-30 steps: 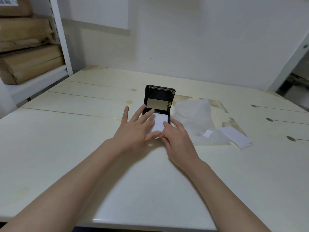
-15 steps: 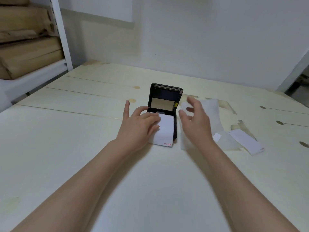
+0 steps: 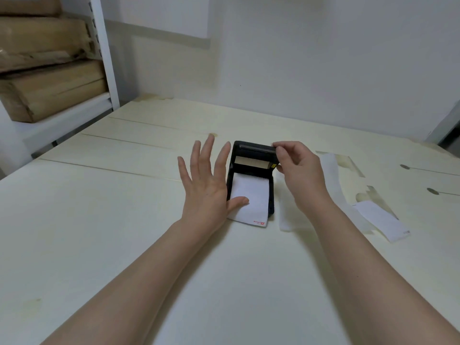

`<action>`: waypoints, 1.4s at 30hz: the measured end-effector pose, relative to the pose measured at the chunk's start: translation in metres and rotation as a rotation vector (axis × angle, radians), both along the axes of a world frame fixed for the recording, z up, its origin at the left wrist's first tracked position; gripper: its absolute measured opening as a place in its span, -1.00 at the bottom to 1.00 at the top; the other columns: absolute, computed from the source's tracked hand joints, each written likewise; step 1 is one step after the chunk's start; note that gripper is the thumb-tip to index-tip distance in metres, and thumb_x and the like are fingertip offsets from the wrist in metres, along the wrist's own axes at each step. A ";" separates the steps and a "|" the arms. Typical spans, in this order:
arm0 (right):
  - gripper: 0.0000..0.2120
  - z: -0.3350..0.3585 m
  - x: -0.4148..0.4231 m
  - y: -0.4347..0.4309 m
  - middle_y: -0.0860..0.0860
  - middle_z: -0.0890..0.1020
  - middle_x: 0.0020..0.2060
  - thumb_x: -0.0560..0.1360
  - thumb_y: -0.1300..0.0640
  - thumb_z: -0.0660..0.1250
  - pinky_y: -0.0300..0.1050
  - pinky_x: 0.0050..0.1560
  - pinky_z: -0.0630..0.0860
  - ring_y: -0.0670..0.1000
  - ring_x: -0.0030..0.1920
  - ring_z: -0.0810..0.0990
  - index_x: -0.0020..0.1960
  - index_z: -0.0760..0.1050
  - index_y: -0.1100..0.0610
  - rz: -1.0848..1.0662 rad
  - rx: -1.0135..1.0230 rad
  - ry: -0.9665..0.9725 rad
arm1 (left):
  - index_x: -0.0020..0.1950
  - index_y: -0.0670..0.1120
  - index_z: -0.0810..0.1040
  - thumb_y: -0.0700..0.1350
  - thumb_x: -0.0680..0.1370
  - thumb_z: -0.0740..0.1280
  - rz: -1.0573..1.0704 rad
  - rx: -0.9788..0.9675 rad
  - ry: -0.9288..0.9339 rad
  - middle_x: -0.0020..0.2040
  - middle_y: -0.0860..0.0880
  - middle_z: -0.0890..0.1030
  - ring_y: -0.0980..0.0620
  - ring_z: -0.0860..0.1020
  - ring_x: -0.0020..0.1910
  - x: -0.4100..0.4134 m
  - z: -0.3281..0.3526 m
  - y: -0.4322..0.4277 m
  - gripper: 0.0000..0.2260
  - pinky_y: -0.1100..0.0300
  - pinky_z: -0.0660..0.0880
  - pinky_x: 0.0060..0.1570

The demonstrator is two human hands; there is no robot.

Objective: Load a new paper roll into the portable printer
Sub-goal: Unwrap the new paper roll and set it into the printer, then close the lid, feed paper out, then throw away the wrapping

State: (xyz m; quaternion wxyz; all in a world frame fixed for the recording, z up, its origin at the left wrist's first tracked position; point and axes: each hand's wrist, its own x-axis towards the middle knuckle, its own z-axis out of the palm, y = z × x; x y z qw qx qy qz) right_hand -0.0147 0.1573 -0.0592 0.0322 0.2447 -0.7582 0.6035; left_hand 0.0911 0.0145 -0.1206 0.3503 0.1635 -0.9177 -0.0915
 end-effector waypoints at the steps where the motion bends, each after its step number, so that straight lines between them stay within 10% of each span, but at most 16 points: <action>1: -0.83 -0.001 0.001 0.002 -0.11 0.69 -0.02 0.58 0.12 0.28 0.06 0.26 0.53 -0.05 0.10 0.64 -0.04 0.59 -0.11 0.013 0.008 0.002 | 0.57 -0.01 -0.02 0.35 0.24 0.43 0.012 -0.004 0.008 0.58 -0.20 0.01 -0.29 -0.02 0.57 0.000 0.001 0.000 0.07 -0.38 -0.08 0.42; 8: -0.80 -0.013 0.021 0.023 -0.09 0.67 0.11 0.57 0.22 0.32 -0.54 0.02 0.42 -0.39 0.04 0.57 0.14 0.62 0.05 0.090 0.045 0.032 | 0.57 0.09 0.07 0.39 0.23 0.44 -0.025 -0.071 0.045 0.58 -0.10 0.03 -0.24 -0.01 0.58 0.006 0.000 0.001 0.03 -0.39 -0.05 0.42; 17: -0.77 -0.056 0.036 0.034 -0.15 0.60 0.20 0.52 0.23 0.34 -0.06 0.34 0.45 -0.14 0.30 0.51 0.13 0.65 0.06 0.073 0.064 0.259 | 0.55 0.13 0.12 0.31 0.19 0.52 -0.009 -0.131 0.043 0.58 -0.02 0.08 -0.21 0.03 0.57 0.013 0.003 0.005 0.03 -0.41 0.00 0.40; 27: -0.72 -0.067 0.038 0.036 -0.14 0.59 0.19 0.48 0.31 0.39 -0.53 0.24 0.25 -0.15 0.25 0.47 0.13 0.65 0.07 0.037 0.264 0.393 | 0.45 0.12 0.41 0.22 0.30 0.50 -0.128 -0.140 -0.016 0.46 0.10 0.42 -0.13 0.15 0.56 0.013 -0.002 0.002 -0.26 -0.38 -0.16 0.40; 42: -0.80 -0.061 0.045 0.029 -0.03 0.70 0.10 0.49 0.29 0.39 -0.33 0.16 0.40 0.01 0.16 0.61 0.06 0.70 0.13 -0.097 0.337 0.525 | 0.26 0.16 0.59 0.17 0.59 0.18 -0.091 0.113 -0.030 0.36 0.21 0.53 0.02 0.36 0.46 0.018 -0.003 0.018 -0.68 -0.20 -0.08 0.50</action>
